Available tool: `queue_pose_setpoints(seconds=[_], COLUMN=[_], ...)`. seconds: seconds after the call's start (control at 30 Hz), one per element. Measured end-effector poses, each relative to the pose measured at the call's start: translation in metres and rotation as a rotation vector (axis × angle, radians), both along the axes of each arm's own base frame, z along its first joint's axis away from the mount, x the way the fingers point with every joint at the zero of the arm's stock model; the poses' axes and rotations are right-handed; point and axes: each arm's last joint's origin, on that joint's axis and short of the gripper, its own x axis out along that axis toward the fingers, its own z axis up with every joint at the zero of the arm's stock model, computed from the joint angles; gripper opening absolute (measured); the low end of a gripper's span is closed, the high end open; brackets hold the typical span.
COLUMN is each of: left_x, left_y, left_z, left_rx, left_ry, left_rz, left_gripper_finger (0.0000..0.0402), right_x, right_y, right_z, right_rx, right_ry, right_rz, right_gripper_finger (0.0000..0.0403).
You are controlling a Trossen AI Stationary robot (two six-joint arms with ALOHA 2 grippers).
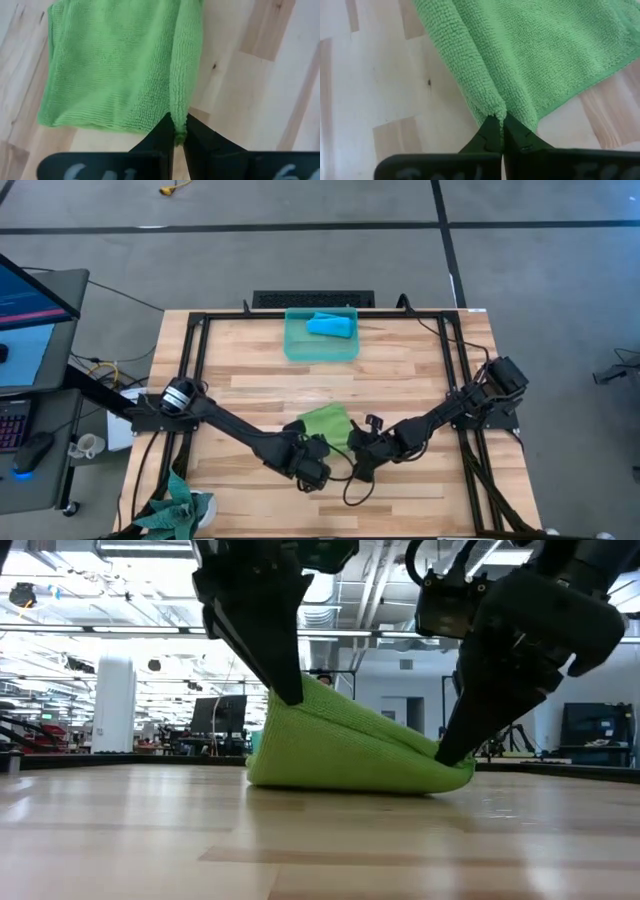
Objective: Roll microfiber towels into tight, uniform cylinder then place into a basket
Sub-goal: Roll the green microfiber cloth
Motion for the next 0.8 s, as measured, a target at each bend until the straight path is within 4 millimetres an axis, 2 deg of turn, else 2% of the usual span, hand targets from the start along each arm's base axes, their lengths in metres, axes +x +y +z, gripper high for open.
queue_pose_setpoints(seconds=[0.2, 0.63, 0.73, 0.8], left_x=[-0.004, -0.005, -0.01, -0.01], left_y=[-0.007, -0.008, -0.01, -0.012], left_z=[0.0, 0.0, 0.001, 0.001], left_rx=[0.004, -0.028, -0.05, -0.069], left_ry=[0.001, 0.019, 0.062, 0.051], left_rz=[-0.012, -0.006, -0.021, -0.029], left_gripper_finger=[0.0018, 0.002, 0.0032, 0.0049], right_x=[0.0, 0.0, -0.007, -0.006], right_y=[0.0, 0.001, -0.003, -0.002], right_z=[0.0, 0.0, -0.007, -0.006], right_rx=[0.009, 0.016, -0.013, -0.007], right_ry=[-0.001, -0.002, 0.075, 0.067], right_rz=[0.003, 0.007, 0.011, 0.008], right_gripper_finger=[0.0012, 0.0011, 0.0008, 0.0009])
